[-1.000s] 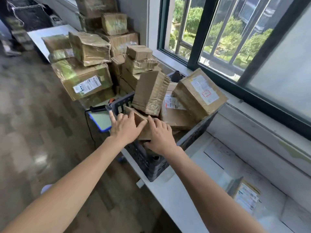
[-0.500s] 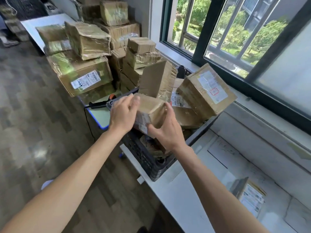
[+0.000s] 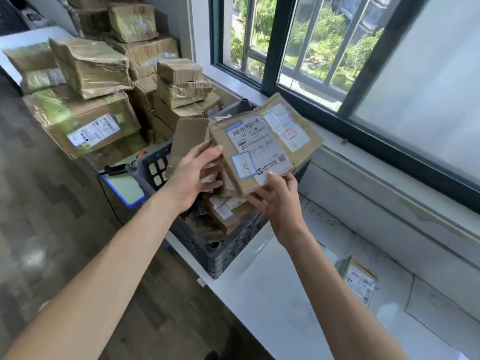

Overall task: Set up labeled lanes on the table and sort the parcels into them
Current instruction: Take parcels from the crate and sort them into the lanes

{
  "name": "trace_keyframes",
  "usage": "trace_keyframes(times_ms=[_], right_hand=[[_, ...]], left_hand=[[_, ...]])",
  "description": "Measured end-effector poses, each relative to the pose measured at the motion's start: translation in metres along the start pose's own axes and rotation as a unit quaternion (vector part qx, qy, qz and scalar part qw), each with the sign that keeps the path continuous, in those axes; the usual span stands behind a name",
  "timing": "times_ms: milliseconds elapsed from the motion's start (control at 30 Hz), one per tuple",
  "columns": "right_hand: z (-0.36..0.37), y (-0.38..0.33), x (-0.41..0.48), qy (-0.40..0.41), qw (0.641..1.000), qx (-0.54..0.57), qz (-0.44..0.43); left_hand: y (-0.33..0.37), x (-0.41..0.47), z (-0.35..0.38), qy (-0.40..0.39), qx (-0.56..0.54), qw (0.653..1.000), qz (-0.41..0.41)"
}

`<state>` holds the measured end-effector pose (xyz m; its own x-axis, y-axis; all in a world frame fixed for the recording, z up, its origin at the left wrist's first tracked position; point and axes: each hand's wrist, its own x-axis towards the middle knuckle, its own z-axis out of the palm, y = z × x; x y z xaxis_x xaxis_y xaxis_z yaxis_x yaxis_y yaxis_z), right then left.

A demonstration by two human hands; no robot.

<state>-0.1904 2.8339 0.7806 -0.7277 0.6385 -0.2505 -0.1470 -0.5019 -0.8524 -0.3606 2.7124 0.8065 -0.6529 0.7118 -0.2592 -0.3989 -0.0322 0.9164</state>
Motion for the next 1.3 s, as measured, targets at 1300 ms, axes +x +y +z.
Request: trace_keyframes(times_ms=[1300], right_hand=[[-0.203,-0.005,-0.163,0.233,0.972,-0.029,0.026]], left_hand=[[-0.119,-0.041,0.186,-0.241,0.26,0.927,-0.125]])
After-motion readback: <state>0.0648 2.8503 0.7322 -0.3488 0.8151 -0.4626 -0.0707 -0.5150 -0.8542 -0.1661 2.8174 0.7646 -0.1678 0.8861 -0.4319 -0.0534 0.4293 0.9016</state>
